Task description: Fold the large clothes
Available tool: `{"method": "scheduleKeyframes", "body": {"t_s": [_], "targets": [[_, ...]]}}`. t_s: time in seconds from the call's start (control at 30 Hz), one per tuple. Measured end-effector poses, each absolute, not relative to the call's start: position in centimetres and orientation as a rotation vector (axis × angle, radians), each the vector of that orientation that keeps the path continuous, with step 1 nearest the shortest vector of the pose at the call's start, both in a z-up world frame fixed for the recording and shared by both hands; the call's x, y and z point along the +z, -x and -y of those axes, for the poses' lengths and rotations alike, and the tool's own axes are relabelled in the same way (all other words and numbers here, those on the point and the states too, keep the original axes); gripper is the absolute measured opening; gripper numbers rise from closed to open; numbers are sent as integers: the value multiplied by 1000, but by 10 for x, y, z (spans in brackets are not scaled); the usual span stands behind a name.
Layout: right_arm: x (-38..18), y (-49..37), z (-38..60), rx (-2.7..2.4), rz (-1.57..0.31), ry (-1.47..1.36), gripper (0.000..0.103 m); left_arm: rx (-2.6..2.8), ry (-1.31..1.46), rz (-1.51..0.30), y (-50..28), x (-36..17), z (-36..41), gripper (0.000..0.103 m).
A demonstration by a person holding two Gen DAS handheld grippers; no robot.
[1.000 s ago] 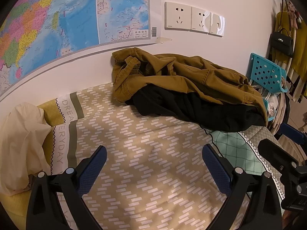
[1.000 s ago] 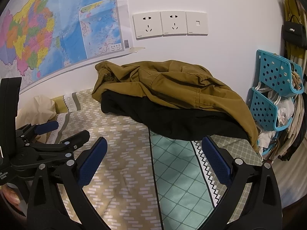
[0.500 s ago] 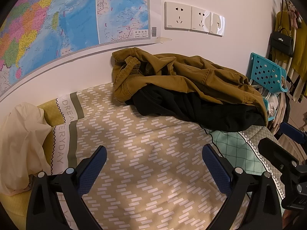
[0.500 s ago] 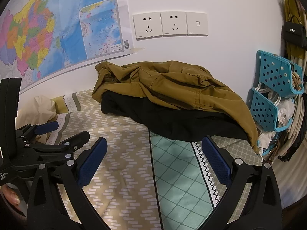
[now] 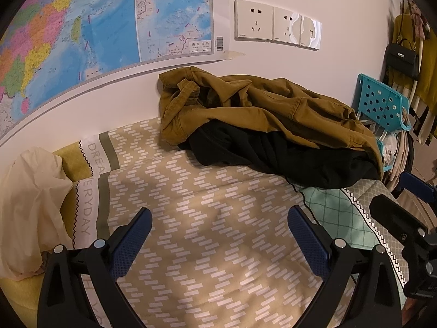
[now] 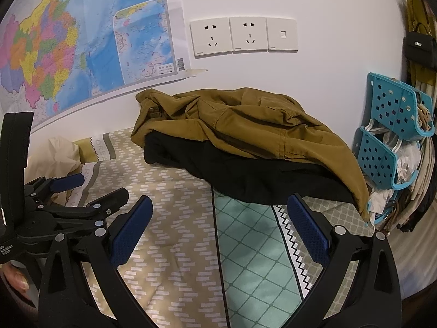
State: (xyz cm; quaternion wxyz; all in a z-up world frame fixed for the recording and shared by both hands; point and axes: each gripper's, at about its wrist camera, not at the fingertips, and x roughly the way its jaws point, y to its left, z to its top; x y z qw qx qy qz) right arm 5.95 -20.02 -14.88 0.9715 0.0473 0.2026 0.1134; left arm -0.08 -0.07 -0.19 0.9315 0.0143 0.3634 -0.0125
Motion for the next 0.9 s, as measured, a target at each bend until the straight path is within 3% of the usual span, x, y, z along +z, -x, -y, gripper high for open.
{"method": "scheduleKeyframes", "body": {"t_s": [0.9], "targets": [[-136, -72, 197, 263, -382, -51, 97, -14, -7, -759, -22, 3, -7, 96]]}}
